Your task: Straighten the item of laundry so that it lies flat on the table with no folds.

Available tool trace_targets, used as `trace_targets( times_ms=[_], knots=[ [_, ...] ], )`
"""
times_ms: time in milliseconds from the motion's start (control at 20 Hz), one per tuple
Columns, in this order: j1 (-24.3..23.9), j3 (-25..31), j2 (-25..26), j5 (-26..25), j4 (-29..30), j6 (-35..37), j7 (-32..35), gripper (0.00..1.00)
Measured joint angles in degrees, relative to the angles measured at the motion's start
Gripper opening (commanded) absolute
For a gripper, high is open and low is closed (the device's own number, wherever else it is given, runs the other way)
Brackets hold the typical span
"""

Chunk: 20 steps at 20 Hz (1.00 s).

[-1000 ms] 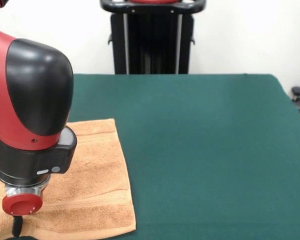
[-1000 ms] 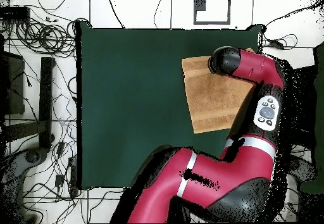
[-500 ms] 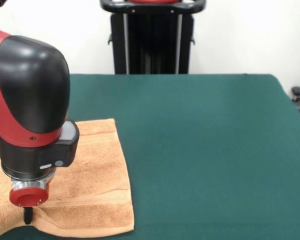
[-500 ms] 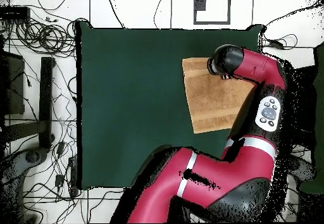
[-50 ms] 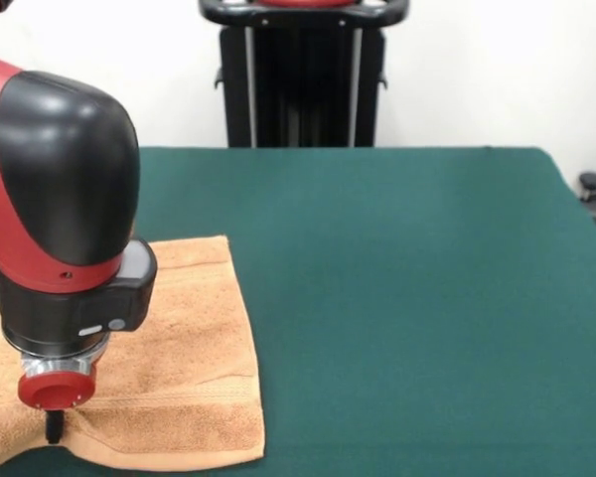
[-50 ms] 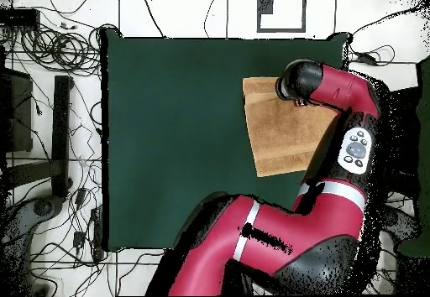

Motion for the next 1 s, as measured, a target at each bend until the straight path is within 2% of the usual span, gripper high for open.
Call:
trace_targets(
  times_ms=[350, 1000],
  knots=[
    [-0.1, 0.0, -0.2, 0.1, -0.7, 1.8, 0.0, 1.0],
    [-0.6, -0.1, -4.0, 0.3, -2.0, 4.9, 0.0, 1.0]
  ],
)
